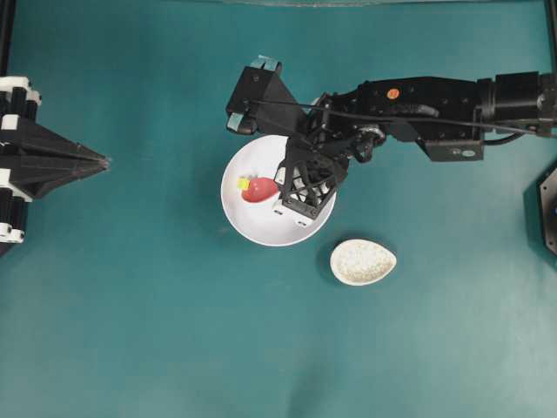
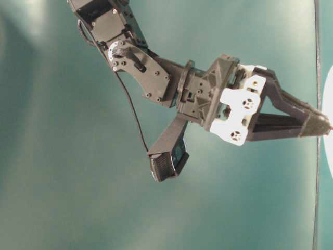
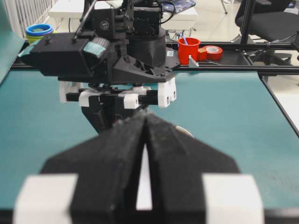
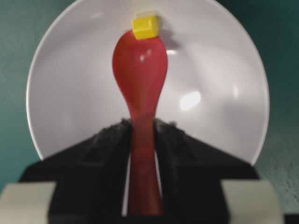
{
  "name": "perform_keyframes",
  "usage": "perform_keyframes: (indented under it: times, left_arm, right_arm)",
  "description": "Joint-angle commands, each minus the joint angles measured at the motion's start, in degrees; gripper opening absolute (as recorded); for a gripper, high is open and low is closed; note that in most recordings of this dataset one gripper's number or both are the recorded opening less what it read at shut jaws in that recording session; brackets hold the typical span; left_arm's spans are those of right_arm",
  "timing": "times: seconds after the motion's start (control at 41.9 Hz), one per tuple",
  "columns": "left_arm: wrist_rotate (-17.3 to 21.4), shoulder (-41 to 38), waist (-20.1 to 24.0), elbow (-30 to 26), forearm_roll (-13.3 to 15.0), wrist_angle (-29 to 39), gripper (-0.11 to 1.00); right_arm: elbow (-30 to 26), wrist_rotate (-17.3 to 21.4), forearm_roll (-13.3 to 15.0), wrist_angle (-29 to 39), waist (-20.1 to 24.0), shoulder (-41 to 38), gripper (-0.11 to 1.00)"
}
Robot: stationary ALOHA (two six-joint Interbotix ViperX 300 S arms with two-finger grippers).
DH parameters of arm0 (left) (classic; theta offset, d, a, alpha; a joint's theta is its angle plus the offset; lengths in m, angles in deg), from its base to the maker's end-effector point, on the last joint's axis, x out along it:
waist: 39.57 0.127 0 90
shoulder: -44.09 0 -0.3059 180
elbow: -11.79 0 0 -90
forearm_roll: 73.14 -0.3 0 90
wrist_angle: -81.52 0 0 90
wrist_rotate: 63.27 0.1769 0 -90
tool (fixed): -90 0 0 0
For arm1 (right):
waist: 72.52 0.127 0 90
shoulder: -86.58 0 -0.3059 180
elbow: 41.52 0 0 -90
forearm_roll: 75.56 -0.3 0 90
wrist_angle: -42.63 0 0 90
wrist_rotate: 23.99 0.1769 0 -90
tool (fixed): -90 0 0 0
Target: Scoop the yellow hexagonal prism block from the bowl with a spoon using the right arm.
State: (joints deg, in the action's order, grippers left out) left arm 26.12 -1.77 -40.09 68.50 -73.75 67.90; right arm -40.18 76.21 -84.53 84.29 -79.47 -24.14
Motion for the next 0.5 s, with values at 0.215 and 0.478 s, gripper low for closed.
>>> perform_keyframes:
  times: [0.215, 0.478]
  left_arm:
    - [0.00, -0.35, -0.18, -0.79, -0.09, -0.53, 0.00]
    - [0.00, -0.53, -0.18, -0.70, -0.09, -0.53, 0.00]
  right_arm:
    - [1.85, 0.26, 0.09, -3.16, 0.18, 3.08, 0.24]
    - [5.19, 0.62, 0.00, -6.77, 0.53, 4.83, 0.24]
